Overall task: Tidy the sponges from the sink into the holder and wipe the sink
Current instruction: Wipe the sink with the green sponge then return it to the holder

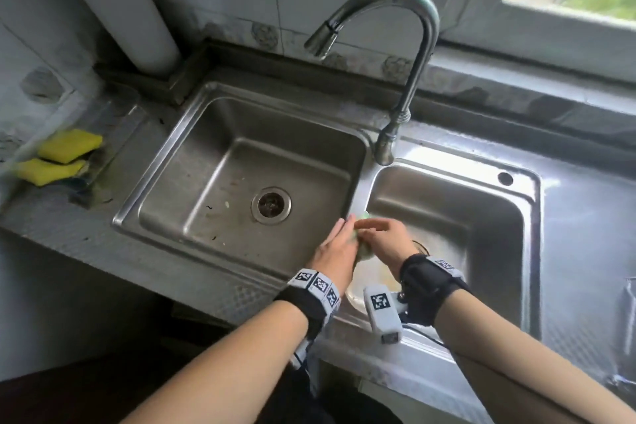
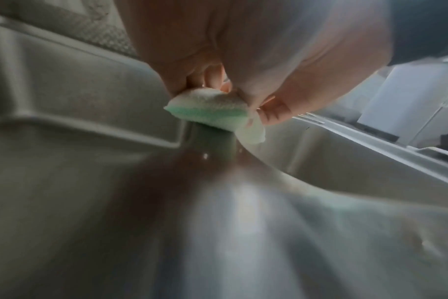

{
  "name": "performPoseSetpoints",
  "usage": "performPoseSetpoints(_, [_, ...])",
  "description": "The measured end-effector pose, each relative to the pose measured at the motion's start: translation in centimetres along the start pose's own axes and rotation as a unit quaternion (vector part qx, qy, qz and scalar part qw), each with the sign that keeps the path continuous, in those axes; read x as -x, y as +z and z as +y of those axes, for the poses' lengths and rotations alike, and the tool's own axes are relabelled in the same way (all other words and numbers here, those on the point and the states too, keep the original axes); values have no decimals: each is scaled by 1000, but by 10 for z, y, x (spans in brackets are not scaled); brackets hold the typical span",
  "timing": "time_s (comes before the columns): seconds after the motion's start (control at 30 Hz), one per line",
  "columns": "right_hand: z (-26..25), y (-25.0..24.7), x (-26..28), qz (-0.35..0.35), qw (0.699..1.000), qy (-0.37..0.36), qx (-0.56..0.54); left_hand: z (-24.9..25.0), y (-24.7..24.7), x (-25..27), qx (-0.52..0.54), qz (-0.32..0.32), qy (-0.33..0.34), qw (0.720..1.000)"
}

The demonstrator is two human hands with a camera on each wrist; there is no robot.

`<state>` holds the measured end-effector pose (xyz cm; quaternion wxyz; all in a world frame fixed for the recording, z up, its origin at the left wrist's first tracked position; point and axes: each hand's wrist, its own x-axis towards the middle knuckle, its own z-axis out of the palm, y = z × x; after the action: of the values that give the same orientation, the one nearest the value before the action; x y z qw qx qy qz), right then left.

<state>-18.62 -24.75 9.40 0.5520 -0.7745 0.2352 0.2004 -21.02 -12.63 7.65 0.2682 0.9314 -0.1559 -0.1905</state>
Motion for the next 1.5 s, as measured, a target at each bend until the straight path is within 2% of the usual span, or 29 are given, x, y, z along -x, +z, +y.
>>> performPoseSetpoints(0.13, [-26, -14, -36, 29, 999, -22, -12, -2, -23, -58, -40, -23, 41, 998])
performPoseSetpoints(0.33, [-56, -30, -82, 68, 996, -35, -50, -9, -35, -143, -108, -18, 87, 990])
performPoseSetpoints(0.43, [-55, -29, -69, 67, 995, -37, -61, -11, -39, -139, -116, -25, 110, 987])
performPoseSetpoints(0.53, [-41, -15, -41, 58, 996, -61, 12, -21, -37, -106, -113, -16, 185, 976])
performPoseSetpoints(0.57, [-36, -11, -34, 53, 996, -52, 39, -26, -37, -96, -105, -30, 190, 976])
performPoseSetpoints(0.63, [-36, -4, -31, 44, 997, -23, 53, -37, -38, -94, -103, -69, 155, 980])
performPoseSetpoints(0.67, [-39, -2, -32, 42, 998, -19, 52, -41, -39, -99, -100, -80, 139, 982])
performPoseSetpoints(0.73, [-55, 1, -38, 53, 997, -39, 47, -41, -51, -121, -101, -75, 147, 981])
performPoseSetpoints(0.87, [-82, 2, -47, 37, 994, -91, -46, -37, -91, -170, -204, -44, 223, 952])
performPoseSetpoints(0.93, [-77, 6, -45, 28, 995, -79, -59, -42, -103, -187, -232, -30, 268, 934])
performPoseSetpoints(1.0, [-69, 9, -45, 25, 997, -48, -63, -49, -117, -198, -267, -39, 283, 921])
performPoseSetpoints(1.13, [-58, 19, -49, 33, 997, -23, -65, -90, -143, -240, -283, -40, 238, 928])
performPoseSetpoints(1.23, [-58, 31, -52, 39, 996, -19, -81, -101, -153, -247, -280, 12, 238, 930])
performPoseSetpoints(1.27, [-59, 36, -54, 37, 996, -17, -82, -106, -159, -244, -261, 21, 215, 941])
performPoseSetpoints(1.33, [-62, 45, -56, 36, 995, -17, -88, -127, -173, -238, -222, 87, 169, 956])
performPoseSetpoints(1.4, [-67, 59, -57, 19, 996, -22, -83, -166, -195, -225, -189, 121, 83, 971])
performPoseSetpoints(1.47, [-71, 71, -61, 16, 996, -23, -82, -213, -211, -211, -200, 162, 6, 966])
performPoseSetpoints(1.5, [-73, 77, -62, 12, 996, -23, -83, -230, -220, -202, -212, 161, -29, 964])
